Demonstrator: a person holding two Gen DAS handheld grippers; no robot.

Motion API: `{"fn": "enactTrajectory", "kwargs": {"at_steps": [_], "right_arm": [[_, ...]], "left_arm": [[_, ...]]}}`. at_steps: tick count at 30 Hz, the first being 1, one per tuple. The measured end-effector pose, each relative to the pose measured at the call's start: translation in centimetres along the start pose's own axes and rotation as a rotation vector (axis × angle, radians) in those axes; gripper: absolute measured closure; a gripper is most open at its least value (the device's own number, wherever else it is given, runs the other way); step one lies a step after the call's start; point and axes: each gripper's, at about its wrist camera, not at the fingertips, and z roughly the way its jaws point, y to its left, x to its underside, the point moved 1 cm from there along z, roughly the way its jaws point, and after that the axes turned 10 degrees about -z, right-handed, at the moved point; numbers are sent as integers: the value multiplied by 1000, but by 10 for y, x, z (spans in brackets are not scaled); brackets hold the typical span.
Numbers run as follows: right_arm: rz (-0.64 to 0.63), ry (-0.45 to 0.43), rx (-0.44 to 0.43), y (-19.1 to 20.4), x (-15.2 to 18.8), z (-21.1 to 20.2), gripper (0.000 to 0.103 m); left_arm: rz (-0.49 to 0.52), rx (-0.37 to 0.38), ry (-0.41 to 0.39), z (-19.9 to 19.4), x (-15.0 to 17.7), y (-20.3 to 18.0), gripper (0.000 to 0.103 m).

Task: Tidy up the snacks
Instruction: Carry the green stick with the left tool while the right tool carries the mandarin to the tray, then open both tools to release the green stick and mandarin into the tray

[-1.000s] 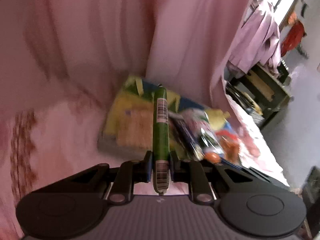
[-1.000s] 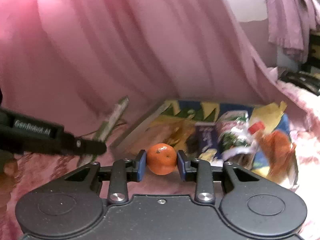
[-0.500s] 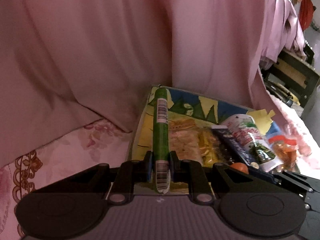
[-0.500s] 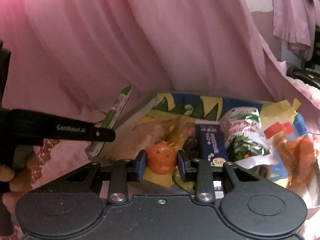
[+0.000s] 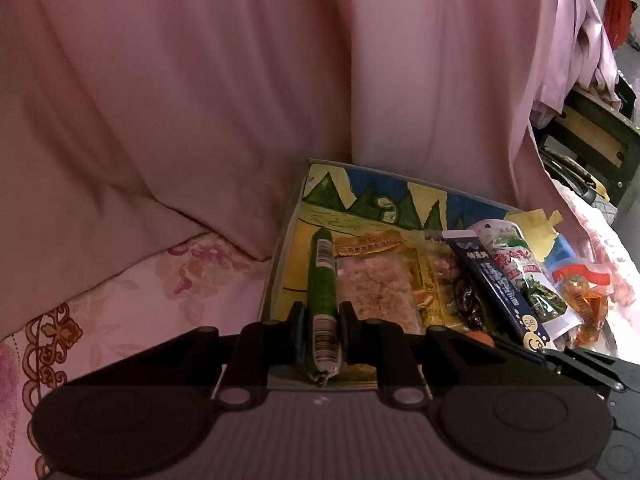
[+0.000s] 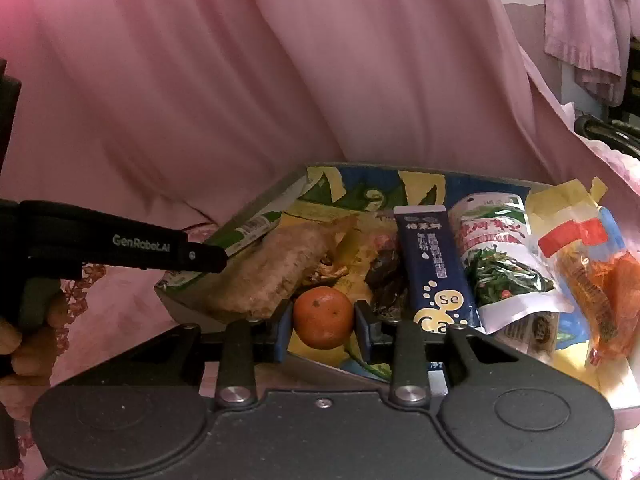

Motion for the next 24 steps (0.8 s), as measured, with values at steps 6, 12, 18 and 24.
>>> {"fn": "enactTrajectory", "kwargs": {"at_steps": [6,12,18,24], "right_arm": [[9,5,2,-1,2,0,68],[17,7,2,-2,2,0,67],[27,13,9,-3,1,-2,64],[42,-4,11,-2,-4,-11,58]], "left_arm": [[-5,-2,2,0,0,-1,84],[-9,-2,14,2,-1,-1,84],[-16,4,1,-2,-3,-1,83],[-32,8,-22,-13,-7,-1,81]]}}
